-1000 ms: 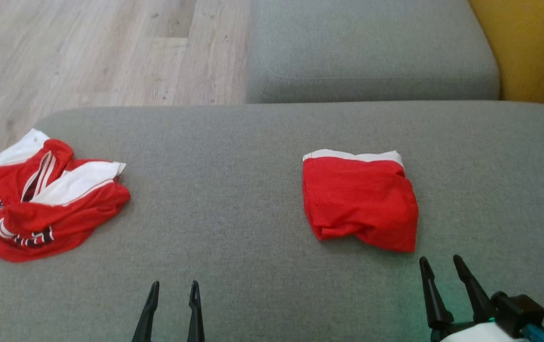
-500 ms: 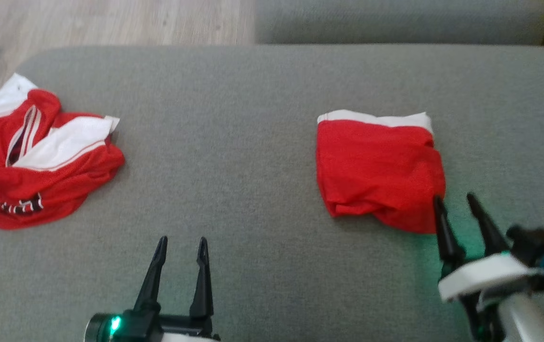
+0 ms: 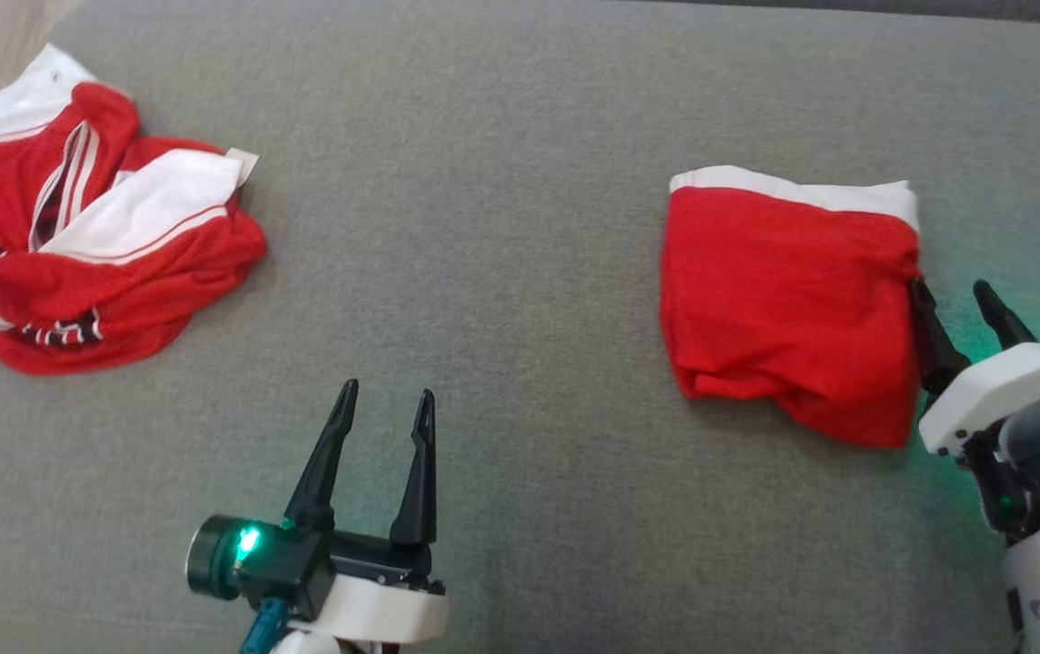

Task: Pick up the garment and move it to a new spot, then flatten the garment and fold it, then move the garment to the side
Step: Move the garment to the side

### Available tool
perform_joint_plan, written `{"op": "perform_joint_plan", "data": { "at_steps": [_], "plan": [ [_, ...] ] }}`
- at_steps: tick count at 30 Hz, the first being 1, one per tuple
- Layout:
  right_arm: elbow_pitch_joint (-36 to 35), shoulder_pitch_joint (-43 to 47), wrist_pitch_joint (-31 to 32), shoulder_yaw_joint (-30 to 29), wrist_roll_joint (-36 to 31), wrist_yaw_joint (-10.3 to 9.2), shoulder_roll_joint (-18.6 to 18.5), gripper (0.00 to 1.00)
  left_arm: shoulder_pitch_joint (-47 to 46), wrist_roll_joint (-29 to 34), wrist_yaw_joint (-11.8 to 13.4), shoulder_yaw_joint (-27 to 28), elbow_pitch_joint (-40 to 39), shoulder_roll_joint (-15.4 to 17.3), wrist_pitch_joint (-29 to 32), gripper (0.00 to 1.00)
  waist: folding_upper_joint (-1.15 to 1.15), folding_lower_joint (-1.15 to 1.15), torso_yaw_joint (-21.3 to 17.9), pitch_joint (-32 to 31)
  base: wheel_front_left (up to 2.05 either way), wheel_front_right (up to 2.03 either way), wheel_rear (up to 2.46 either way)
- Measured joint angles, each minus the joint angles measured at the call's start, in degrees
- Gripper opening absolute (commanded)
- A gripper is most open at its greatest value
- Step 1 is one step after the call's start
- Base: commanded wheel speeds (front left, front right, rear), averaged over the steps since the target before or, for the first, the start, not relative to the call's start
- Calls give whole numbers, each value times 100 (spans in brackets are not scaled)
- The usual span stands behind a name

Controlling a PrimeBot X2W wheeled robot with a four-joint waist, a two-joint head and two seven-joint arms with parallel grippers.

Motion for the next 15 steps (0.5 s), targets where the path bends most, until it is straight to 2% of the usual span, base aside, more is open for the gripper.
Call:
{"op": "perform_joint_plan", "data": {
  "at_steps": [4,6,8,13,15],
  "plan": [
    [-45,36,420,-81,-7,-1,126,98,-2,-3,5,-35,20,0,0,100,0,-1,75,57,0,0,0],
    [-203,127,611,-30,145,0,250,45,-2,-4,9,-35,19,0,0,100,0,-1,69,66,0,0,0],
    [-374,272,759,11,328,-1,330,0,-2,-5,15,-34,19,0,0,100,0,-1,42,69,0,0,0],
    [-735,474,851,-19,376,-1,277,0,-10,-5,15,-27,14,0,0,100,0,-1,-84,86,0,0,0],
    [-838,472,853,-64,225,-1,138,0,-44,-5,15,-18,7,0,0,100,0,-2,-141,124,0,0,0]
  ]
}}
